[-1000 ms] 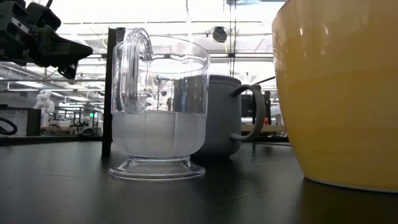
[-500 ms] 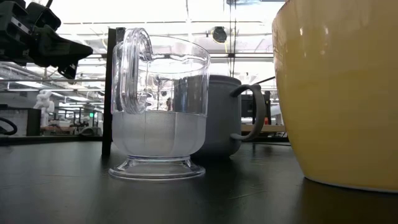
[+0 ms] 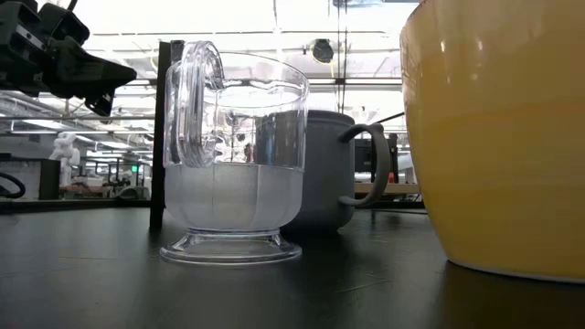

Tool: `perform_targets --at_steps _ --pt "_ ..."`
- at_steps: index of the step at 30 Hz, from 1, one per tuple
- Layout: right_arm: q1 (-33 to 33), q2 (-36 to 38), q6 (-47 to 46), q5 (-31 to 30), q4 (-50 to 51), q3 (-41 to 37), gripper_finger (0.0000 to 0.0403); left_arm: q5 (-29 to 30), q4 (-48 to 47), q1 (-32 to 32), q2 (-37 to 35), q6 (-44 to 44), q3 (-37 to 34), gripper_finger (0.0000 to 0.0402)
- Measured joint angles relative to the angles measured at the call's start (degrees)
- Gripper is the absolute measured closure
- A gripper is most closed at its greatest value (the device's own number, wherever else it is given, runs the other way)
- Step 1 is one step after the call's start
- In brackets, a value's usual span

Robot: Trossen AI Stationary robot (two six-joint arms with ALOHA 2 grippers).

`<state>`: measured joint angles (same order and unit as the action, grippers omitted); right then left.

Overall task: Stack small to large cups/mugs on shelf
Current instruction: Put the orange mug on the shelf

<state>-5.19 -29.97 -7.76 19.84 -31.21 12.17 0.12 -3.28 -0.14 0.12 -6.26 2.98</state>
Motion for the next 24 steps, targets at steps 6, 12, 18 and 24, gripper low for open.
perform_targets --at_steps 6,12,18,24 --pt "-3.8 -2.8 -0.1 0.0 -4.7 0.0 0.0403 0.0 0.0 0.0 0.0 0.0 0.0 0.0385" --pt "-7.3 -5.5 0.3 -0.1 -8.6 0.0 0.0403 0.0 0.0 0.0 0.0 0.0 0.0 0.0385" --pt "-10.6 -9.1 0.2 -0.3 -12.1 0.0 0.0403 0.0 0.0 0.0 0.0 0.0 0.0 0.0385" --pt "-13.3 -13.2 1.3 -3.3 -14.8 0.0 0.0403 0.0 0.1 0.0 0.0 0.0 0.0 0.0385"
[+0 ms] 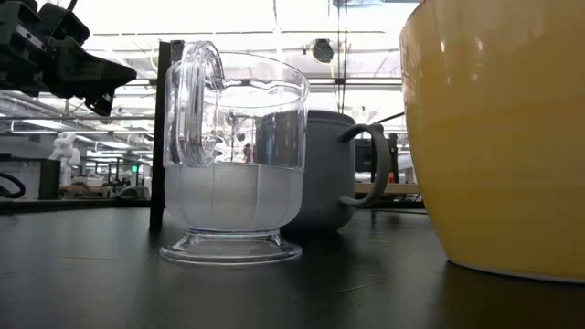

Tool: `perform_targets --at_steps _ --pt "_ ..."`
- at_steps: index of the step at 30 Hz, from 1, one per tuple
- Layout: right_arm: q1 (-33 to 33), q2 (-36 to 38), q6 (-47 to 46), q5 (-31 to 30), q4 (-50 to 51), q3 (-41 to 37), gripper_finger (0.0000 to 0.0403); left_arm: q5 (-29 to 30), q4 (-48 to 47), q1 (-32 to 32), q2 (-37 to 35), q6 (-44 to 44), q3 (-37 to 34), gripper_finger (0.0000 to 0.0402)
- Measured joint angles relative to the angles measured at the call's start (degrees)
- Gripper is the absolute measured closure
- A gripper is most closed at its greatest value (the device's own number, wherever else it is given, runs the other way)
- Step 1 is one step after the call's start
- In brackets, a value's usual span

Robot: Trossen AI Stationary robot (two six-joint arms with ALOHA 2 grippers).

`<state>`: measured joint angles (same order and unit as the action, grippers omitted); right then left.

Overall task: Stack small to large cups/mugs on shelf
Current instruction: Put the orange mug on the shelf

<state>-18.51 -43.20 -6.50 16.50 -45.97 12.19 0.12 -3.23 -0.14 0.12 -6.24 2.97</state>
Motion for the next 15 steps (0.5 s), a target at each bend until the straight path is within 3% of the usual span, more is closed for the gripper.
perform_targets --at_steps 10,15 --pt "-4.5 -6.8 5.7 -2.3 -3.7 0.0 0.0403 0.0 0.0 0.0 0.0 0.0 0.0 0.0385" --pt "-6.3 -11.1 6.3 -12.7 -5.7 0.1 0.0403 0.0 0.0 0.0 0.0 0.0 0.0 0.0385"
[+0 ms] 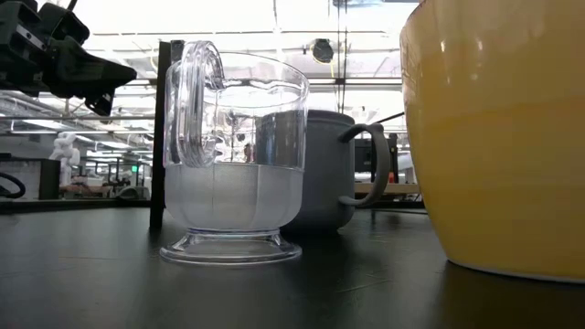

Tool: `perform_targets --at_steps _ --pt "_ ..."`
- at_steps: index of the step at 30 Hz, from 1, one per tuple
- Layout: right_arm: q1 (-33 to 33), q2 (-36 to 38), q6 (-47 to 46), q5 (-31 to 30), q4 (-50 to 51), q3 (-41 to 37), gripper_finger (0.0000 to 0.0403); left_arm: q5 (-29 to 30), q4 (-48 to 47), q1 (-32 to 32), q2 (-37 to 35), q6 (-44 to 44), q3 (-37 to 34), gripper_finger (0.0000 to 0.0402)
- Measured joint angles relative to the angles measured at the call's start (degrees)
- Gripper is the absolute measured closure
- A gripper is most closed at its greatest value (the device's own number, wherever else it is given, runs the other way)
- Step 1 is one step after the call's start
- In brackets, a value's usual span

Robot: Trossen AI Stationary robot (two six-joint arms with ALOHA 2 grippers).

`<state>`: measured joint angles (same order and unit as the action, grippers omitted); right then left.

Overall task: Stack small to large cups/mugs on shelf
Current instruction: Put the orange mug on the shelf

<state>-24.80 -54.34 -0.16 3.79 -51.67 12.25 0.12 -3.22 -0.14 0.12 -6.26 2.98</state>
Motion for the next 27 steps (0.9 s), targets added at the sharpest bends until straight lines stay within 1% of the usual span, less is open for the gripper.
perform_targets --at_steps 2,13,17,27 --pt "-0.2 -1.8 0.0 -1.0 -0.9 0.0 0.0403 0.0 0.0 0.0 0.0 0.0 0.0 0.0385" --pt "-0.2 -10.2 -1.7 -1.1 -8.4 0.0 0.0403 0.0 0.0 0.0 0.0 0.0 0.0 0.0385" --pt "-0.2 -11.3 -1.8 -1.2 -9.8 0.0 0.0403 0.0 0.0 0.0 0.0 0.0 0.0 0.0385" --pt "-0.2 -11.3 -2.1 -1.1 -10.2 0.0 0.0403 0.0 0.0 0.0 0.0 0.0 0.0 0.0385"
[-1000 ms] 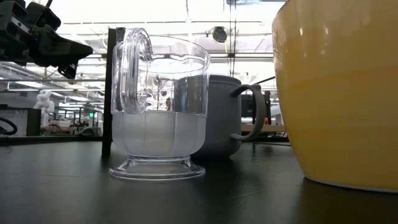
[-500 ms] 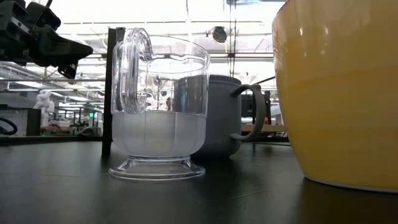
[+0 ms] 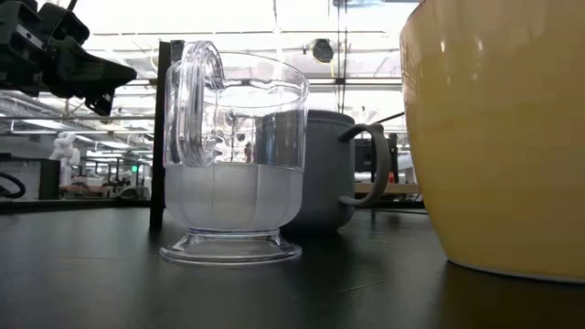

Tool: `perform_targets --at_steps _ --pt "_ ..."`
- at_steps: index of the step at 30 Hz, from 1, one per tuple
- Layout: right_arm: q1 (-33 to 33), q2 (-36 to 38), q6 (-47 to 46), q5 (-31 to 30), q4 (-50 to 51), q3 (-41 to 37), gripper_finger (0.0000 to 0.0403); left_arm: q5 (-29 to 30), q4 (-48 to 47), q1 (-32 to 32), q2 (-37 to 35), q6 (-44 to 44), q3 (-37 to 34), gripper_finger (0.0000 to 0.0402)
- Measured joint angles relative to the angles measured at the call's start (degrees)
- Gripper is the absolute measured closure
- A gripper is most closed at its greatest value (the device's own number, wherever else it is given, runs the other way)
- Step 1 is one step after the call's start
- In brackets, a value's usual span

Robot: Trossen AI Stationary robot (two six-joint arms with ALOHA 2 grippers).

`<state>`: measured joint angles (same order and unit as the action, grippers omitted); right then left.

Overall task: Stack small to large cups/mugs on shelf
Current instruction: Put the orange mug on the shelf

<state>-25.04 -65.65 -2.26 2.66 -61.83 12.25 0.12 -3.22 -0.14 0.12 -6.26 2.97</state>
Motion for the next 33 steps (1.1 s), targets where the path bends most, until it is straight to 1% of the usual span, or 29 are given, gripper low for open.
perform_targets --at_steps 3,5,10,14,20,25,33 --pt "-0.1 0.0 0.1 0.1 0.1 0.8 0.0403 0.0 0.0 0.0 0.0 0.0 0.0 0.0385" --pt "-0.9 0.0 0.8 0.3 2.4 2.6 0.0403 0.0 0.0 0.0 0.0 0.0 0.0 0.0385" --pt "-3.4 -0.2 3.6 0.3 15.4 10.5 0.0403 0.0 0.0 0.0 0.0 0.0 0.0 0.0385" --pt "-5.3 -1.5 4.5 0.3 21.8 15.7 0.0403 0.0 0.0 0.0 0.0 0.0 0.0 0.0385" --pt "-6.6 -3.0 2.7 0.4 25.2 20.0 0.0403 0.0 0.0 0.0 0.0 0.0 0.0 0.0385" --pt "-6.6 -4.1 1.0 0.4 25.8 22.2 0.0403 0.0 0.0 0.0 0.0 0.0 0.0 0.0385" --pt "-6.6 -8.1 0.8 0.4 28.0 26.2 0.0403 0.0 0.0 0.0 0.0 0.0 0.0 0.0385"
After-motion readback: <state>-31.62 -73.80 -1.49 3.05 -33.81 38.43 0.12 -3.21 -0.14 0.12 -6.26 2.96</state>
